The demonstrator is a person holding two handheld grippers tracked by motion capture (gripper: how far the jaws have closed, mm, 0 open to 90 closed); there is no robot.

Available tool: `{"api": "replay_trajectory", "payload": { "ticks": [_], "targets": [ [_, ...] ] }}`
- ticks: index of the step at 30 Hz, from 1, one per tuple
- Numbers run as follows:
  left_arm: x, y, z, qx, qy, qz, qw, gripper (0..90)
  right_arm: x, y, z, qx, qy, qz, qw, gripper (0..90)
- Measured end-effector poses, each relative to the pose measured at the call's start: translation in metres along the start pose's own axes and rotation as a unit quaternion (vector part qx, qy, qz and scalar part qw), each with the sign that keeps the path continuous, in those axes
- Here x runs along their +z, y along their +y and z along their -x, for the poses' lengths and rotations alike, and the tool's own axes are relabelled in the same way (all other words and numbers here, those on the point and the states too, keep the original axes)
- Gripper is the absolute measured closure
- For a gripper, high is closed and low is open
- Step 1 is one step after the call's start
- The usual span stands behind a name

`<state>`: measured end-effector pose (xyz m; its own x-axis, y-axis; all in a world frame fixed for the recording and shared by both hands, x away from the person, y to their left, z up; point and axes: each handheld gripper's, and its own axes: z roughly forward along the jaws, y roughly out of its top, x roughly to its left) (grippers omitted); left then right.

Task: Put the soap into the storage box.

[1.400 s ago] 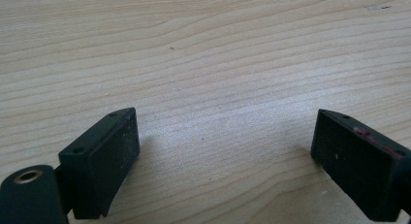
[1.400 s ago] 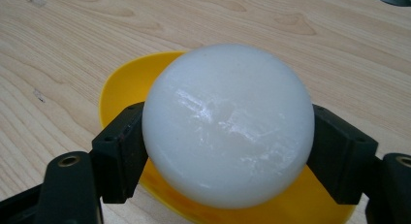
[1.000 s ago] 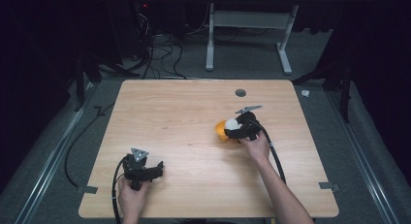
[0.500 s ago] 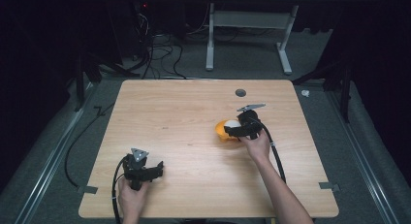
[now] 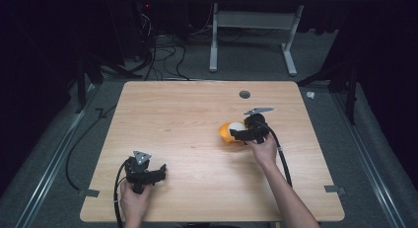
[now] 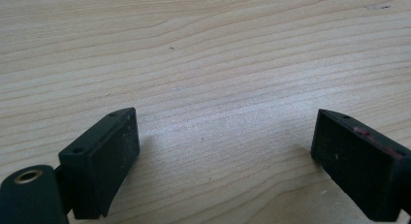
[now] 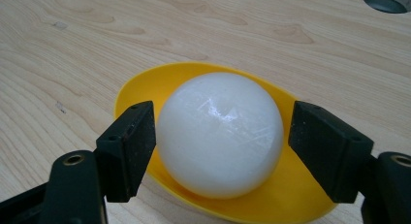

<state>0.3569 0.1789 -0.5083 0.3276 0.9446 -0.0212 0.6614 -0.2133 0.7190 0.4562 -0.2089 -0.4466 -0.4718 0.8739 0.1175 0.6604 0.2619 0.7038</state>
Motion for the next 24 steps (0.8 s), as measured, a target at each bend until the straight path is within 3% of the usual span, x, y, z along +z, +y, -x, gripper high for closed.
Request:
{"api": "replay_trajectory", "payload": {
  "ticks": [24],
  "targets": [
    [0.000, 0.000, 0.000, 0.000, 0.000, -0.001, 1.0000, 10.4, -0.022, -0.003, 0.004, -0.004, -0.005, 0.023, 0.9997, 27.1]
  ]
}}
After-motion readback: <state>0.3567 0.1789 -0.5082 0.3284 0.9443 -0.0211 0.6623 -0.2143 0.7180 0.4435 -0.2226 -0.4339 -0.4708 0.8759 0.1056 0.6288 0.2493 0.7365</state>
